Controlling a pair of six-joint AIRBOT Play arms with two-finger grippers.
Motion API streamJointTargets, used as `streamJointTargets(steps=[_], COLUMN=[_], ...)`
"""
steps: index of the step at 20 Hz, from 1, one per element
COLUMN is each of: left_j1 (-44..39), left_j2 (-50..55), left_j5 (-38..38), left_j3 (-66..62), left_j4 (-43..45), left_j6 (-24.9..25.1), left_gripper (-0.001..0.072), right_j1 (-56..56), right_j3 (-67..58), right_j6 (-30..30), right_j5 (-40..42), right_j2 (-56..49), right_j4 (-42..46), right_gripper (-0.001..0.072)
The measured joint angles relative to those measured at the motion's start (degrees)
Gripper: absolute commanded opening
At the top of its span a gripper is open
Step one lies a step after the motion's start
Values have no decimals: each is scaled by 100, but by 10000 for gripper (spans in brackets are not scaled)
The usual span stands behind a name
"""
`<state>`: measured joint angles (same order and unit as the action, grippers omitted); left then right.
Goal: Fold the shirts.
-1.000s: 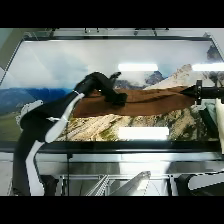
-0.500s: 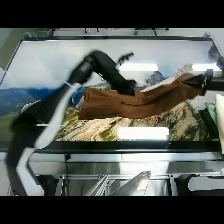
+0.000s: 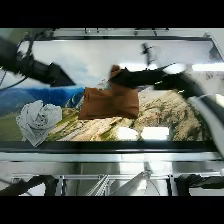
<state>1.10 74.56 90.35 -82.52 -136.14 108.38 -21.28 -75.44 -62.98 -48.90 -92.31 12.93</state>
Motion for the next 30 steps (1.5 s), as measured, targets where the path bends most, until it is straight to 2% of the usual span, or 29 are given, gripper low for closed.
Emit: streamJointTargets(steps=[1, 2, 4, 6, 7, 8, 11, 14, 15, 16, 19, 24, 29, 30], left_j1=[199, 376, 636, 802, 852, 887, 944, 964, 966, 968, 968, 968, 968, 968], left_j2=[-216, -413, -730, -953, -1045, -1134, -1322, -1405, -1416, -1425, -1440, -1445, -1447, -1447], left_j5=[-61, -155, -260, -382, -463, -503, -682, -728, -745, -772, -769, -774, -697, -667], left_j3=[424, 857, 1624, 2205, 2426, 2625, 2997, 3136, 3158, 3174, 3200, 3211, 3213, 3213], left_j4=[0, -2, -42, -44, -46, -48, -52, -66, -66, -66, -63, -61, -55, -55], left_j6=[96, 192, 372, 505, 573, 623, 713, 745, 761, 765, 809, 828, 833, 833], left_gripper=[15, 16, 15, 15, 15, 15, 15, 15, 16, 16, 16, 16, 16, 16], right_j1=[-365, -656, -929, -831, -629, -389, 691, 1764, 2039, 2243, 2481, 2055, 1486, 1419], right_j3=[-66, -146, -262, -323, -341, -350, -367, -260, -125, 44, 627, 1008, 1064, 1073], right_j6=[2, 15, 96, 149, 155, 149, -251, -1078, -1292, -1434, -1620, -1606, -1401, -1283], right_j5=[470, 866, 1202, 1119, 984, 793, -166, -1045, -1283, -1410, -1478, -1086, -780, -726], right_j2=[-229, -455, -754, -815, -780, -726, -485, -369, -352, -343, -341, -616, -957, -1005], right_j4=[-79, -173, -258, -225, -140, -48, 503, 1530, 1821, 2041, 2352, 2107, 1226, 1010], right_gripper=[651, 697, 688, 681, 598, 558, 576, 578, 611, 638, 639, 638, 624, 333])
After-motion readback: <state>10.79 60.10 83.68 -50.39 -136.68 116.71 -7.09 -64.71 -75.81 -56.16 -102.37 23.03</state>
